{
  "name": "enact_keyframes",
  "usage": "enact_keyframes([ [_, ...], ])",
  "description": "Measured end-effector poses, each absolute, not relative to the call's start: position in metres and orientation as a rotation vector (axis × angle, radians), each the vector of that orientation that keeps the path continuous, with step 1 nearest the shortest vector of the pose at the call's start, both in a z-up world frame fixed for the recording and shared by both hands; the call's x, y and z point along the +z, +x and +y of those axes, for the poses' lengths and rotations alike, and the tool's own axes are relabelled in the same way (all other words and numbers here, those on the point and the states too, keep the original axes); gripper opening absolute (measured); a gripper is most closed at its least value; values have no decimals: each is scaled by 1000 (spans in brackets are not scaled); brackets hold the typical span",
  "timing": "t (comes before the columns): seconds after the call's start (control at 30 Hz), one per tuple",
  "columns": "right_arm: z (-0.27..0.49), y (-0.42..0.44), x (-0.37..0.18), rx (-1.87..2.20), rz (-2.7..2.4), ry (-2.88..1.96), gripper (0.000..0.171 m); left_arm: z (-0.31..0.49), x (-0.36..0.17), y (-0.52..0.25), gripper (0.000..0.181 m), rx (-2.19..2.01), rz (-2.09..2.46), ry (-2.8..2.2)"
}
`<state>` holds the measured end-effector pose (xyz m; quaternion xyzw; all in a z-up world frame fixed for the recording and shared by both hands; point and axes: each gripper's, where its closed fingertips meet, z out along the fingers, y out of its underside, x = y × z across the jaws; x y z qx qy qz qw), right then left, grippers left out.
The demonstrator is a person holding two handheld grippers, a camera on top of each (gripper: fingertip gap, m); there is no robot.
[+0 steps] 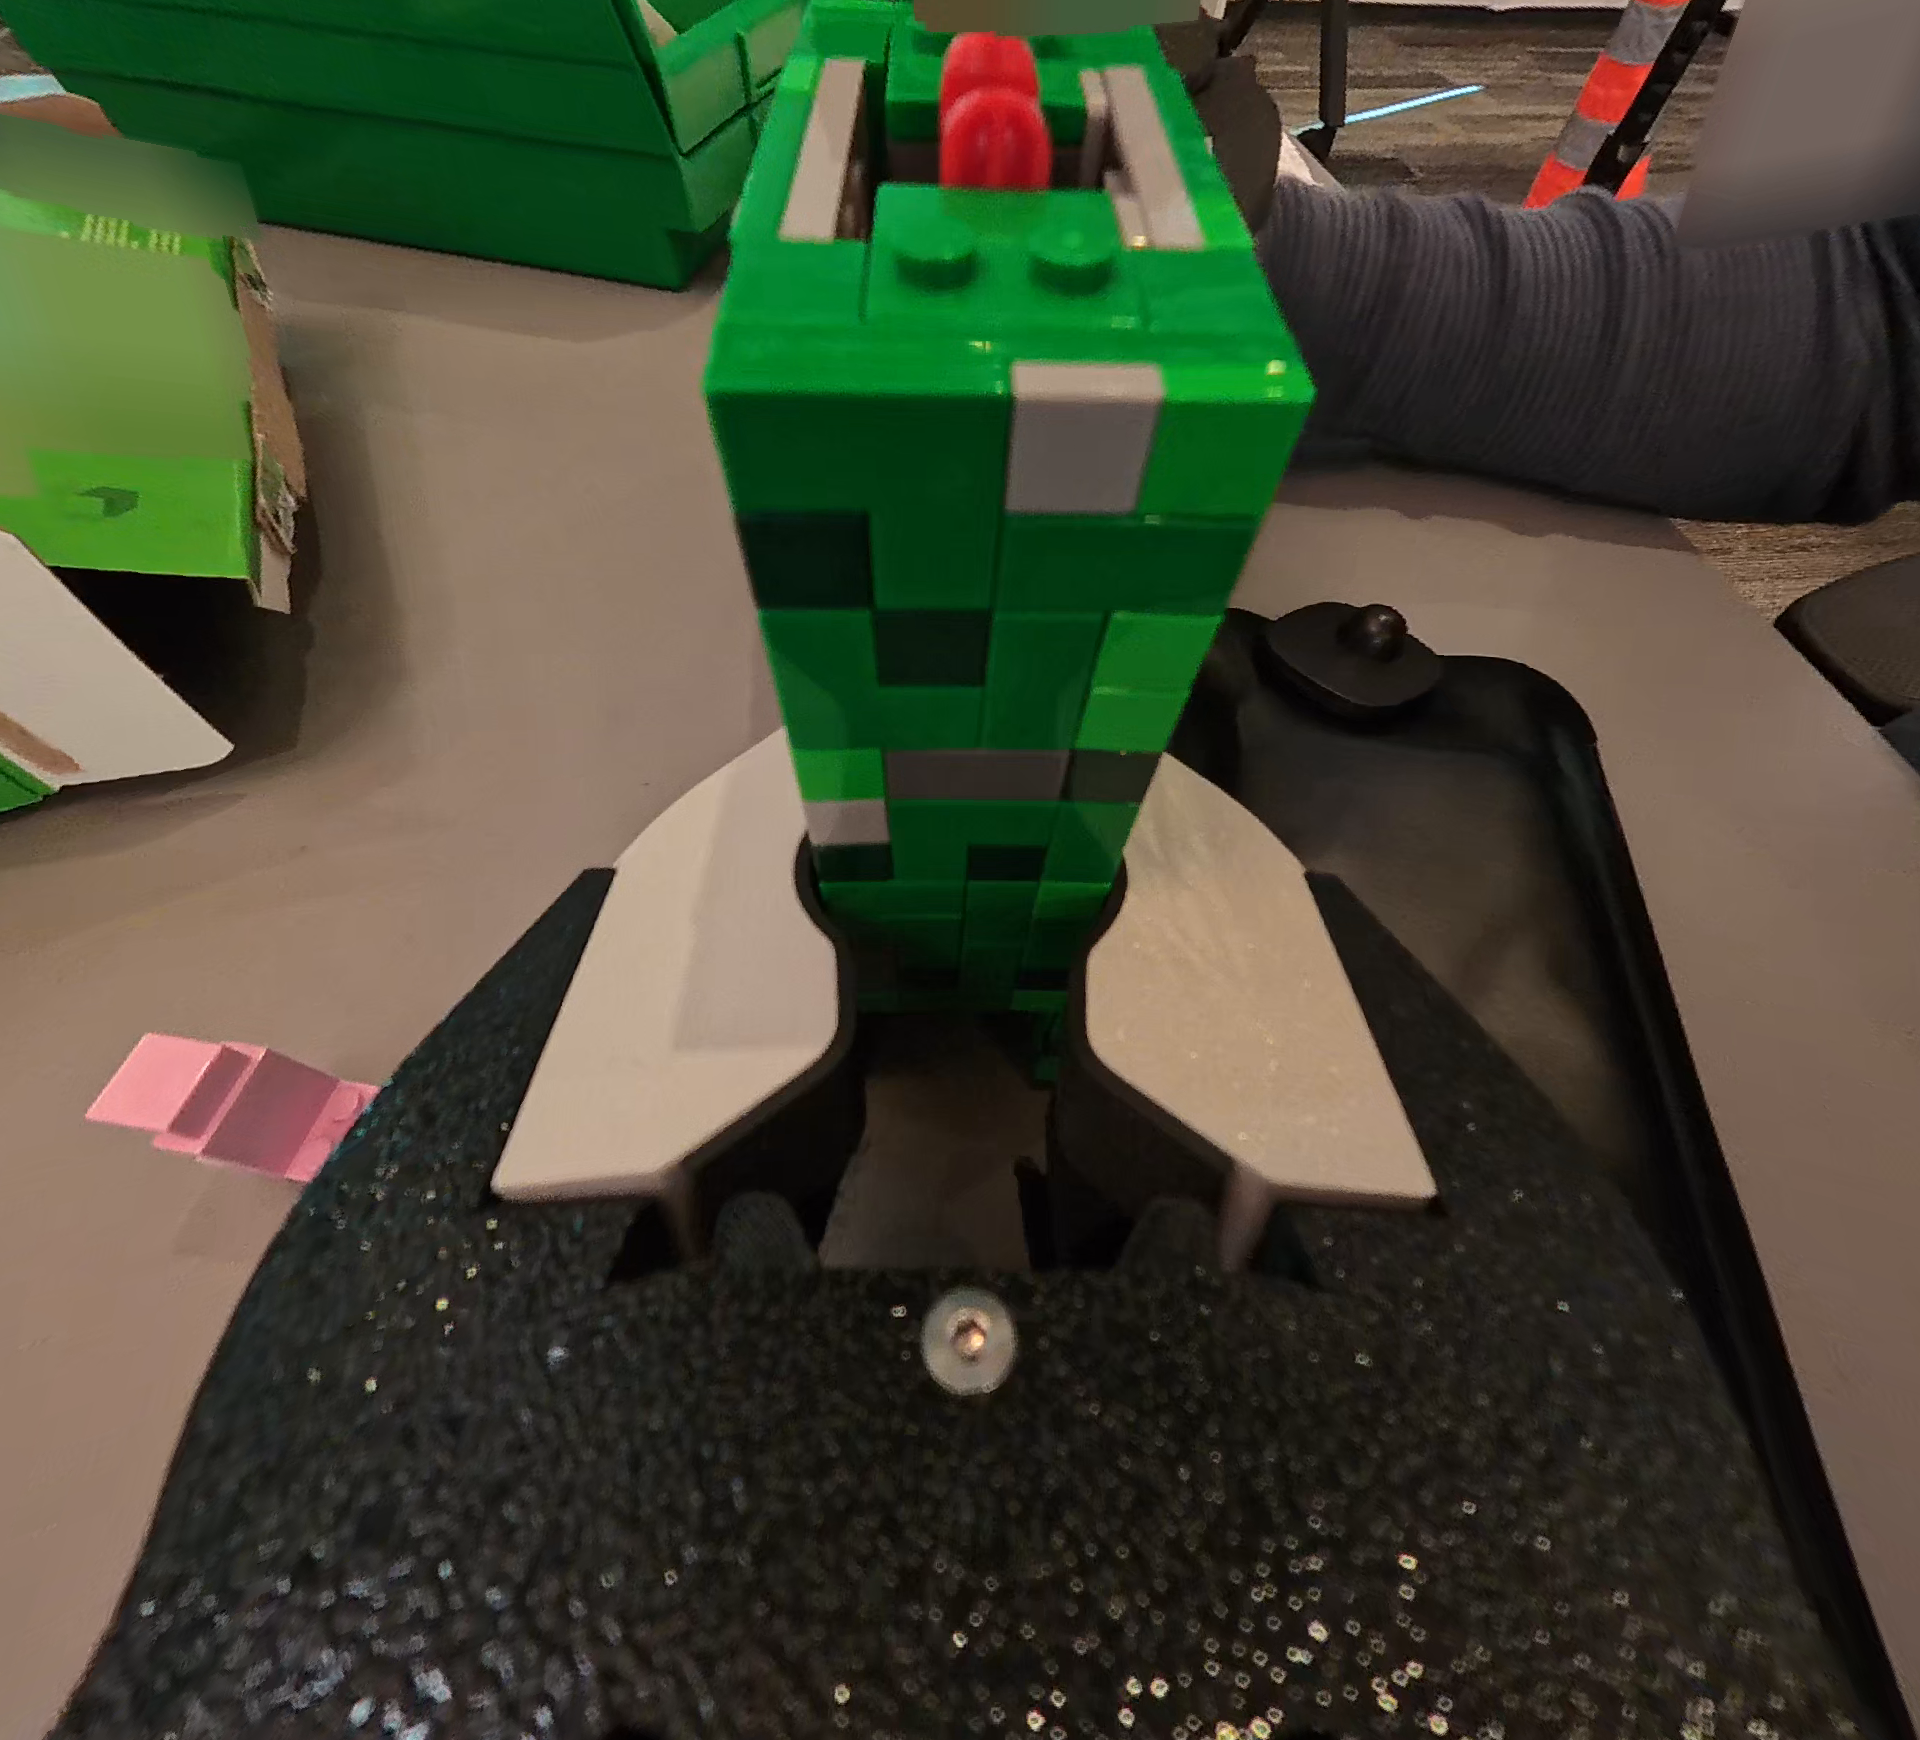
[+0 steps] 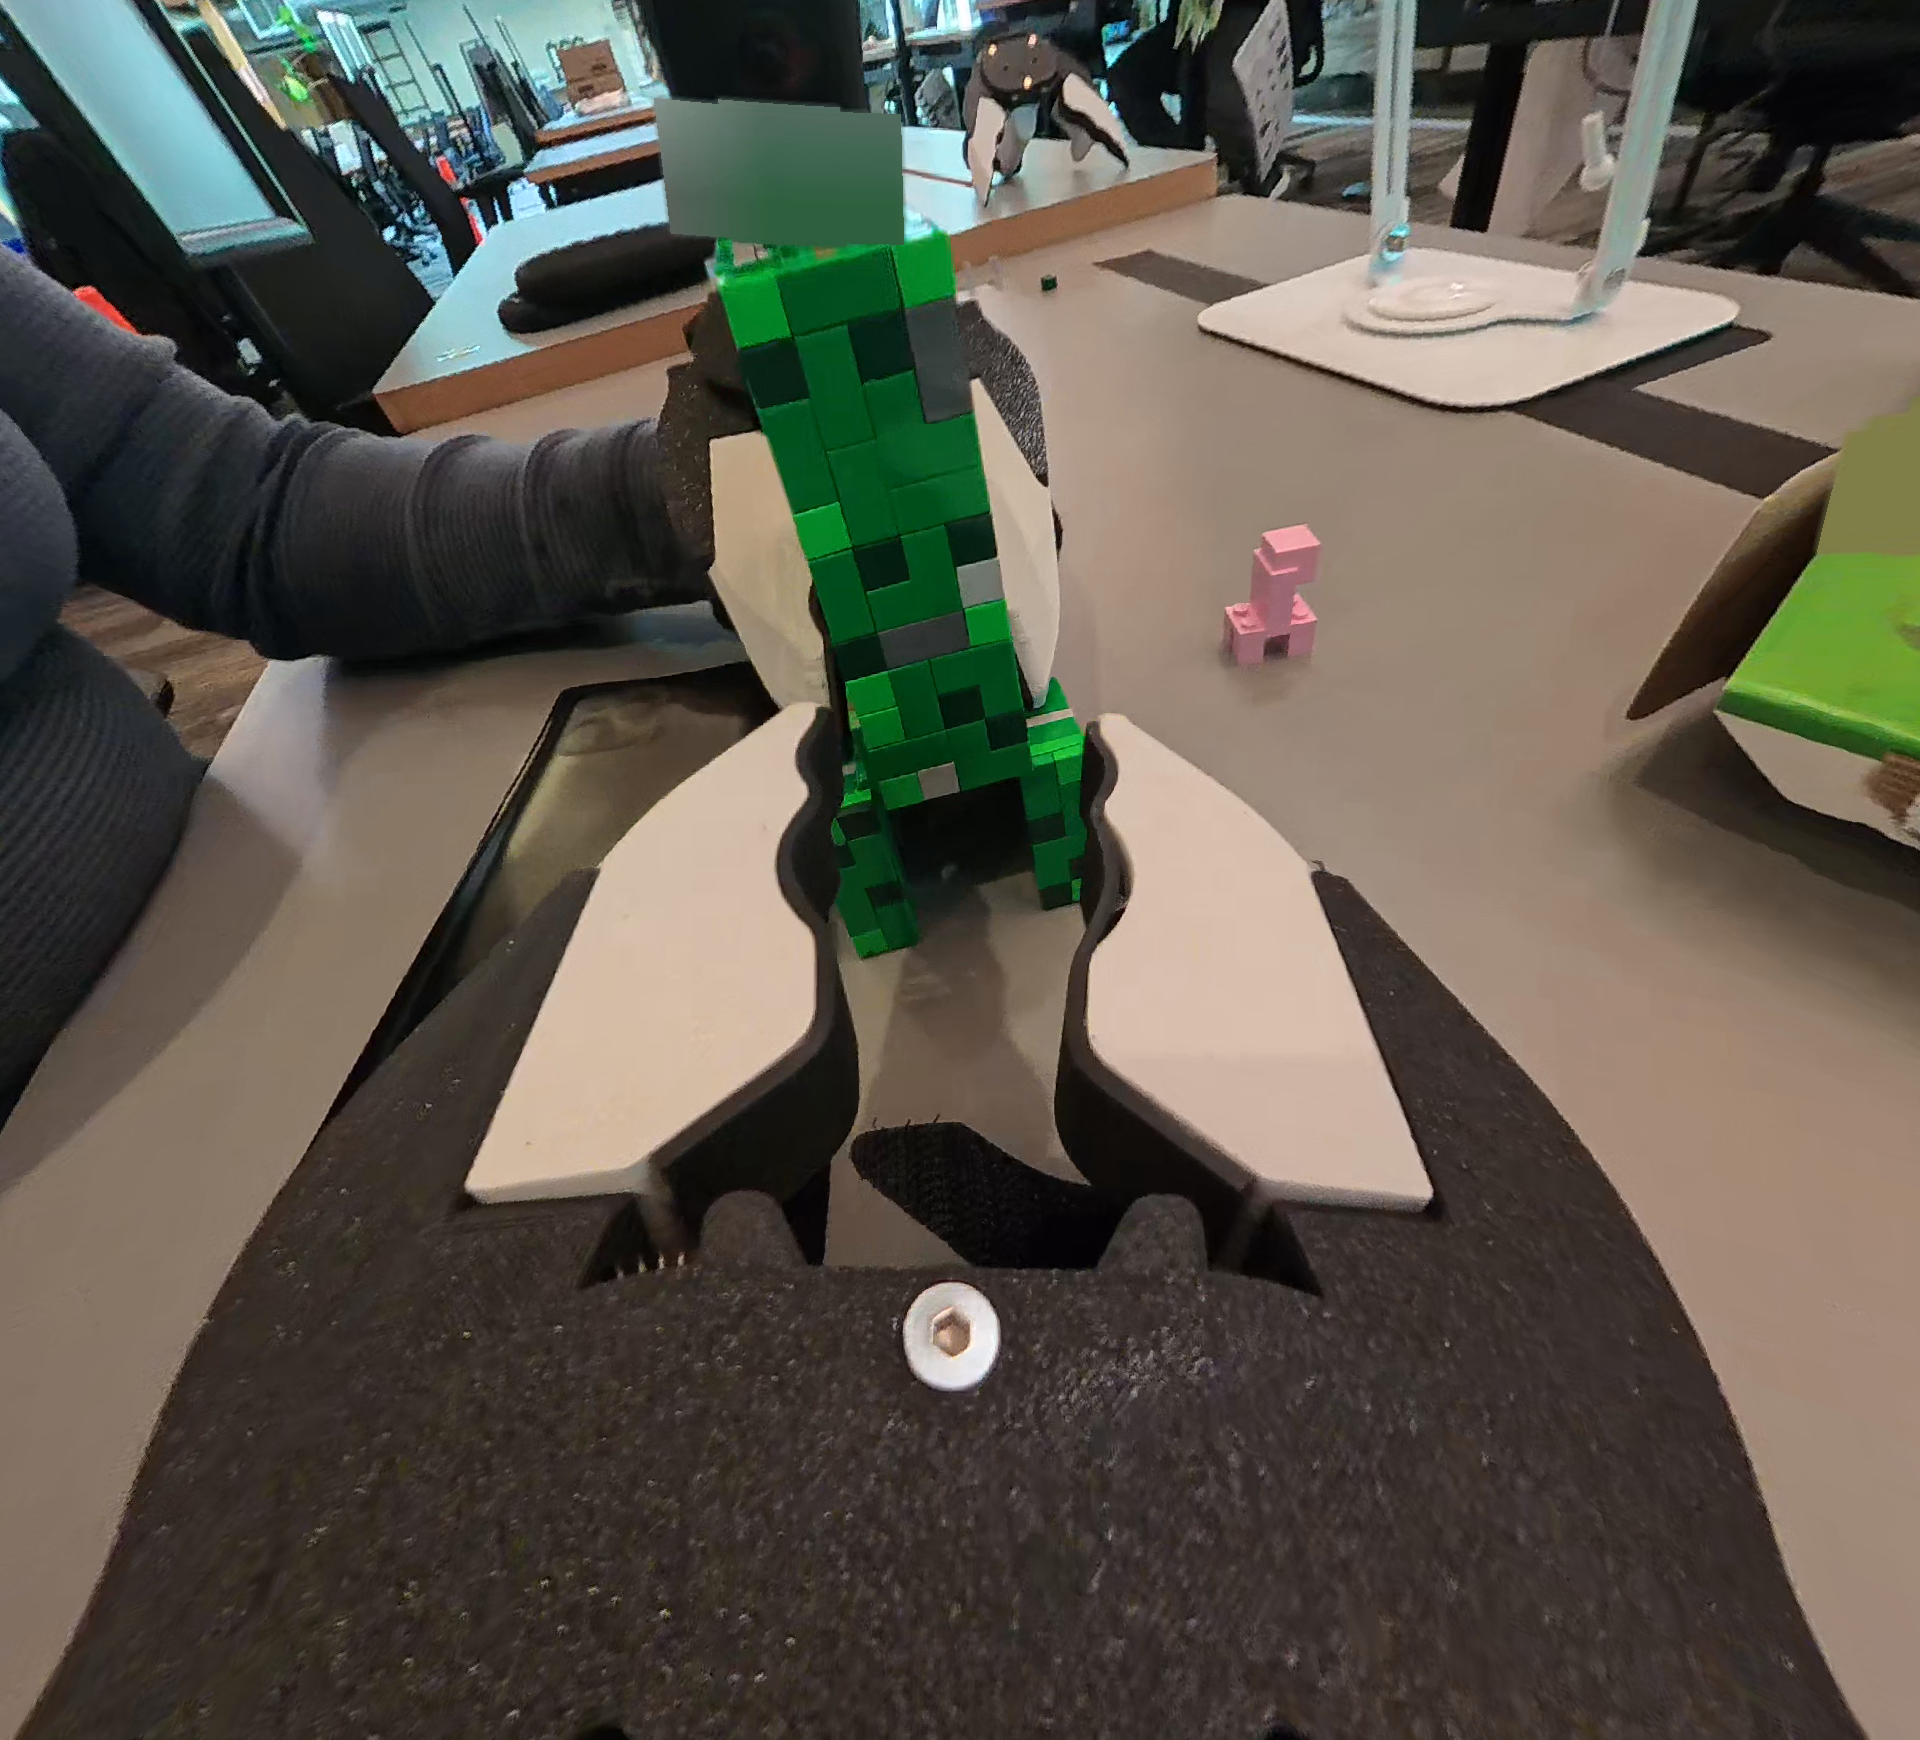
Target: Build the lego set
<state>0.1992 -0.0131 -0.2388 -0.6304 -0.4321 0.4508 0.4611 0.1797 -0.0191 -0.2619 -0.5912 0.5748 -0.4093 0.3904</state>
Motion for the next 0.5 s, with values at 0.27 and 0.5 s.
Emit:
enact_keyframes([
  [0.27,-7,201,-232,1118,-979,-1526,43,-13,-262,181,41,-997,1405,-1540],
  [0.5,-11,201,-238,1138,-1032,-1556,49,-7,-262,181,41,-972,1359,-1559],
])
